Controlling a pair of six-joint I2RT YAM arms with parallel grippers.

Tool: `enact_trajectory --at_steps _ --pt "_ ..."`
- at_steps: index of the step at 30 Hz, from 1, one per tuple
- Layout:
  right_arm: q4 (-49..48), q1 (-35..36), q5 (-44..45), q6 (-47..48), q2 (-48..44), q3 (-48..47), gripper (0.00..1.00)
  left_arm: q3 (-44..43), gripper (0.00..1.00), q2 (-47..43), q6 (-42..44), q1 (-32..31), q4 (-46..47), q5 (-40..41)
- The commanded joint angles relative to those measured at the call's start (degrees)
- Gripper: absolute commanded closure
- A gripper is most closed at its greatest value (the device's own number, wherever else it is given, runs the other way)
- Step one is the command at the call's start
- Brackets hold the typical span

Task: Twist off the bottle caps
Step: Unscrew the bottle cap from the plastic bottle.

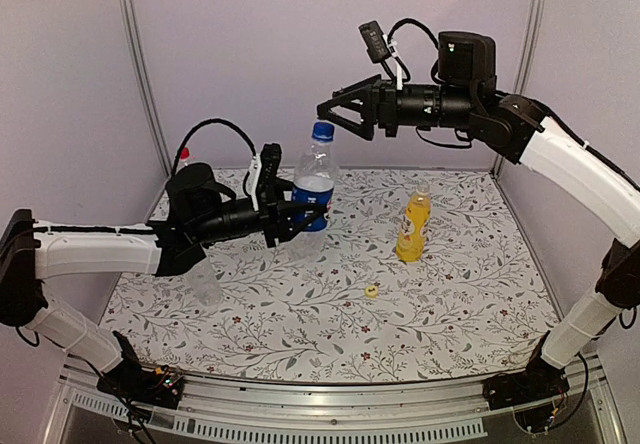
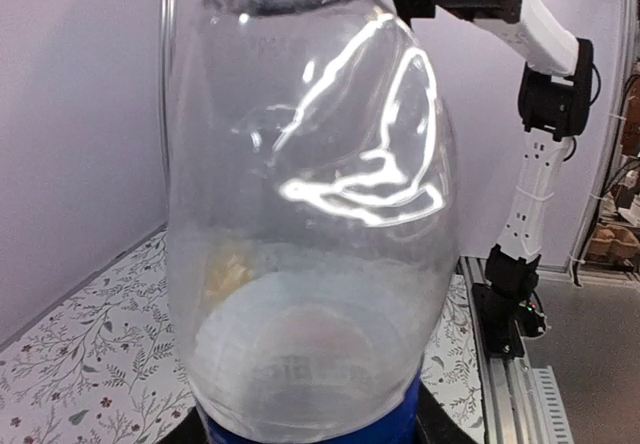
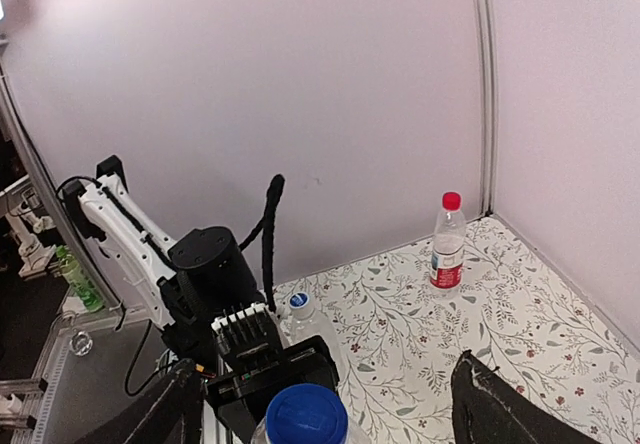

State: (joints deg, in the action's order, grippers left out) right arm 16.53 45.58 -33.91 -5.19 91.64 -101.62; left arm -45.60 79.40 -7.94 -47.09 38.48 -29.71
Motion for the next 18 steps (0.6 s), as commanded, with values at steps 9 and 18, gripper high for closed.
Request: enact_trajectory --at_steps 9,18 --pt "-1.72 0.88 16.48 -9.89 1.85 -2.11 0.16 3.24 0.55 1.77 2.46 -2.67 13.06 15.99" --pt "-2.43 4.77 15.24 -5.94 2.81 -1.22 0.18 5.01 0.55 1.66 0.78 -2.7 14.07 16.29"
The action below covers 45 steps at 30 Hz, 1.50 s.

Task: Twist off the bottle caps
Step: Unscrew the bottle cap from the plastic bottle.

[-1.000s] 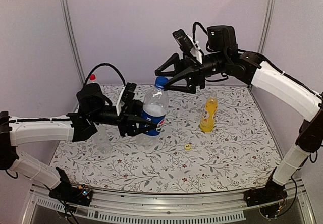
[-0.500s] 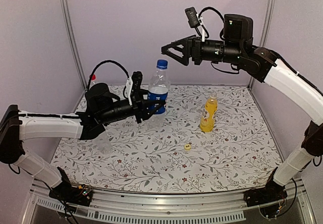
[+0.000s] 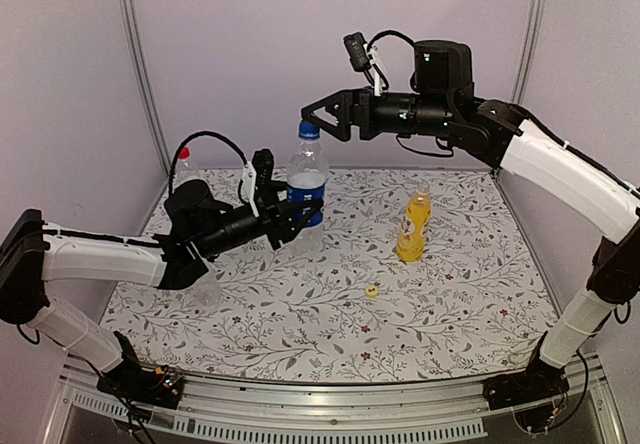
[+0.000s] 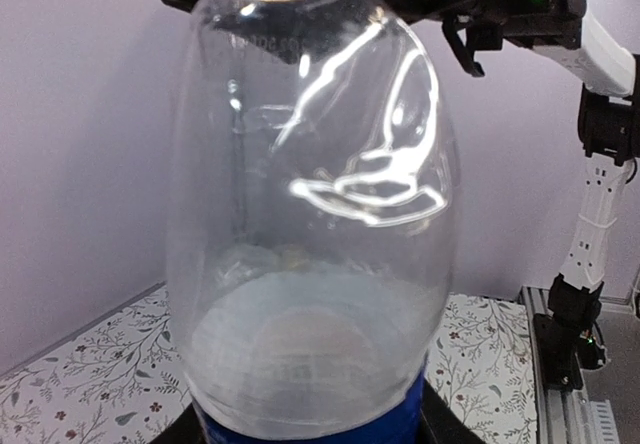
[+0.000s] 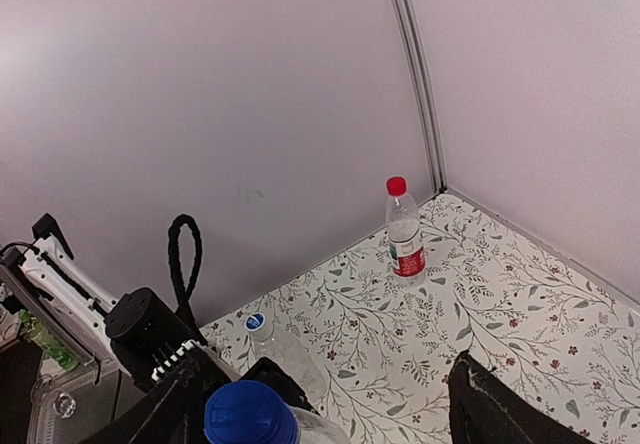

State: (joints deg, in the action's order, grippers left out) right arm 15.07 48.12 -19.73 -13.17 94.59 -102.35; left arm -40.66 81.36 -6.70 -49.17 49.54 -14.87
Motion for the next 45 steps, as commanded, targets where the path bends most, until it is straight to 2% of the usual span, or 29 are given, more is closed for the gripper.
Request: enact_trajectory --at_steps 1,6,13,20,23,28,31,45 --pt "-0.98 2.5 1.23 2.32 -0.07 -0.49 0.18 0.05 0.55 -0.37 -0.48 -0.58 3.02 1.46" --pt "-0.56 3.26 0.49 3.09 0.98 -0.87 0.25 -0.16 0.55 0.0 -0.81 -0.58 2.53 1.56" --pt "0.35 3.48 -0.47 3.87 2.42 -2.15 0.47 -0.5 0.56 0.38 -0.78 -0.58 2.01 1.29" --pt "0.67 3.47 -0.41 4.2 2.8 -2.24 0.57 -0.65 0.56 0.67 -0.72 -0.6 1.53 1.08" --pt "0.65 3.48 -0.45 4.46 2.63 -2.17 0.58 -0.73 0.56 0.73 -0.6 -0.58 1.28 0.97" --pt "0.28 3.47 -0.4 4.68 2.06 -2.16 0.48 -0.84 0.56 0.9 -0.52 -0.62 0.9 0.98" --pt "-0.1 3.47 0.09 4.82 1.7 -2.16 0.46 -0.84 0.56 0.9 -0.45 -0.58 0.82 0.99" --pt "-0.04 3.47 0.28 5.38 1.57 -2.67 0.56 -0.82 0.56 0.9 -0.47 -0.65 0.49 1.07"
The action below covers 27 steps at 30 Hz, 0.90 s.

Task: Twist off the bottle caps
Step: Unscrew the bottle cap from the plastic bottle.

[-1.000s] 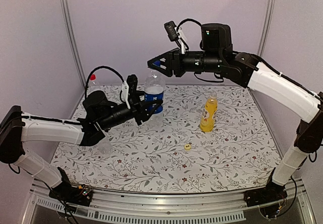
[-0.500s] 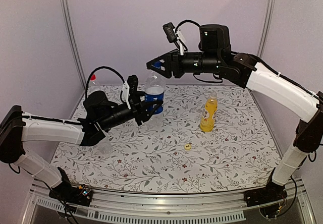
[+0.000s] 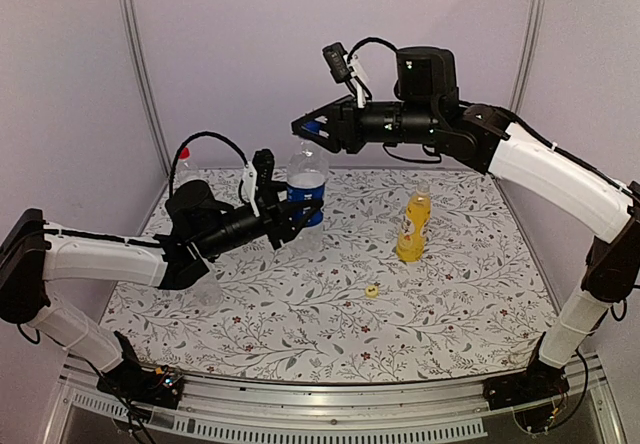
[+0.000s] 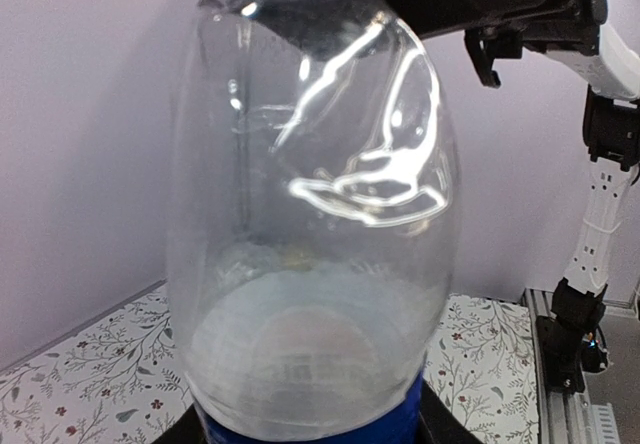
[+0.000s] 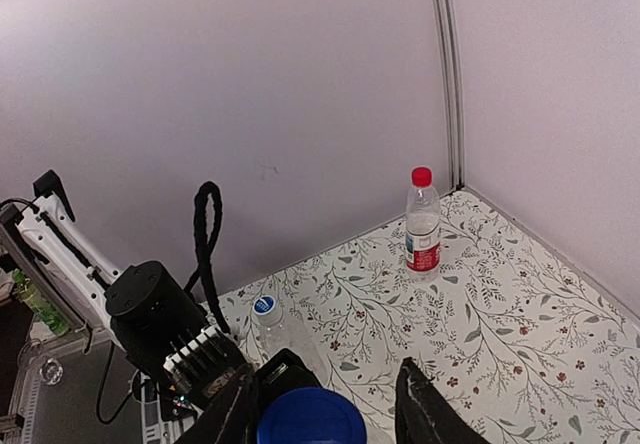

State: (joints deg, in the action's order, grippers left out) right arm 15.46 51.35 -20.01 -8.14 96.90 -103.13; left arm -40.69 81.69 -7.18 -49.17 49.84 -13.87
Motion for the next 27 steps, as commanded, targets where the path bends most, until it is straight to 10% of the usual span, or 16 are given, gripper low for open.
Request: enact_trajectory --at_steps 1,14,27 --pt "-0.43 0.24 0.57 0.47 -0.82 -1.9 0.57 -0.82 0.56 0.57 -0.01 -0.63 0.12 0.13" --pt "1.12 -0.04 -0.11 2.16 -0.82 -1.64 0.78 -0.8 0.56 0.2 0.49 -0.59 0.01 -0.31" --pt "10.55 -6.19 -39.08 28.01 -3.37 0.7 0.78 -2.55 0.56 3.02 -3.94 1.88 9.72 -33.74"
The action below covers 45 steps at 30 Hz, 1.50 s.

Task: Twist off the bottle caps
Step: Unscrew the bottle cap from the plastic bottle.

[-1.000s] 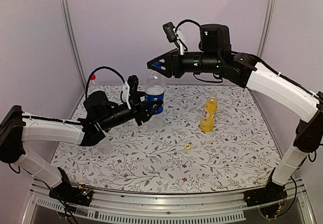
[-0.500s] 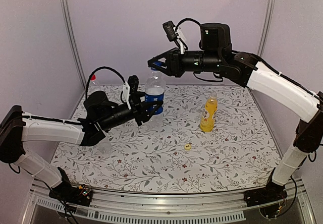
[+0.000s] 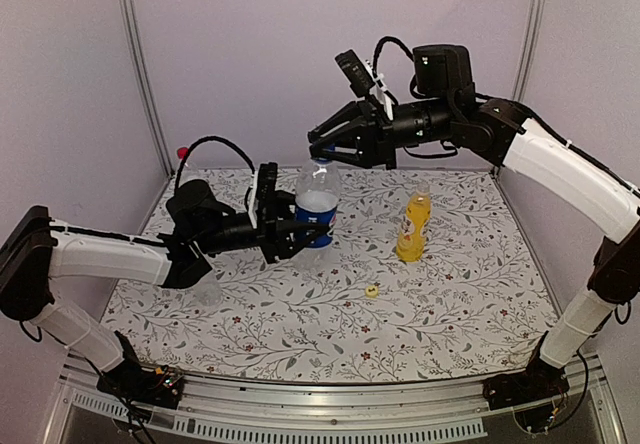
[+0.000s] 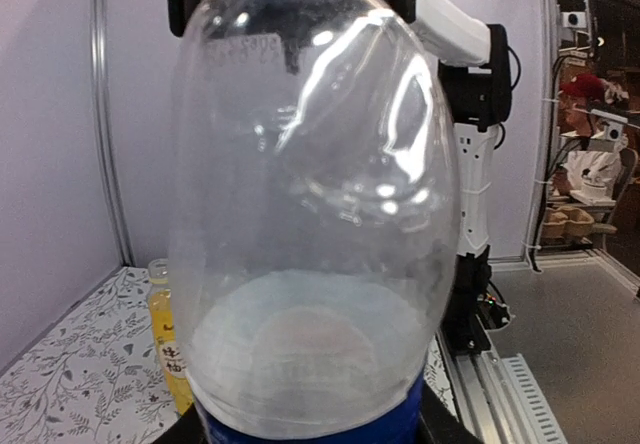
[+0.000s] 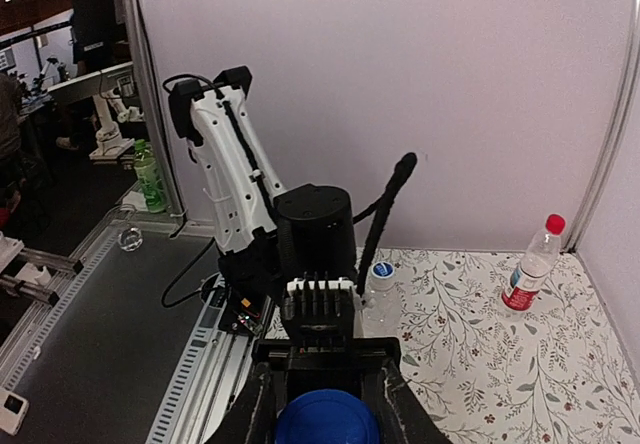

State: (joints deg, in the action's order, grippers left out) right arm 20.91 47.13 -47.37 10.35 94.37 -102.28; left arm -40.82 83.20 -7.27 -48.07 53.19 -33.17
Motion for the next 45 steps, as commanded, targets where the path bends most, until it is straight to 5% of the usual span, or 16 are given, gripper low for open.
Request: enact_trajectory --at_steps 1,8,18,29,45 --pt "5.9 -2.17 -12.38 10.22 -0.65 -0.47 0.78 -2.62 0.57 1.93 -4.98 0.98 7.08 -15.58" --pt "6.76 -3.01 -10.45 10.0 0.09 -1.15 0.7 -2.95 0.59 2.49 -6.29 1.33 6.62 -13.82" --pt "1.14 -3.1 -0.13 0.53 -0.94 -0.2 0.12 -6.14 0.58 0.76 -1.9 1.07 -8.94 5.48" --pt "-4.54 -3.1 32.15 -18.98 -4.42 1.08 0.1 -8.02 0.58 -0.23 1.14 -1.84 -17.75 22.67" --pt "-5.28 -0.73 33.01 -25.6 0.74 1.32 0.14 -8.06 0.58 -0.93 2.24 -2.29 -18.55 25.94"
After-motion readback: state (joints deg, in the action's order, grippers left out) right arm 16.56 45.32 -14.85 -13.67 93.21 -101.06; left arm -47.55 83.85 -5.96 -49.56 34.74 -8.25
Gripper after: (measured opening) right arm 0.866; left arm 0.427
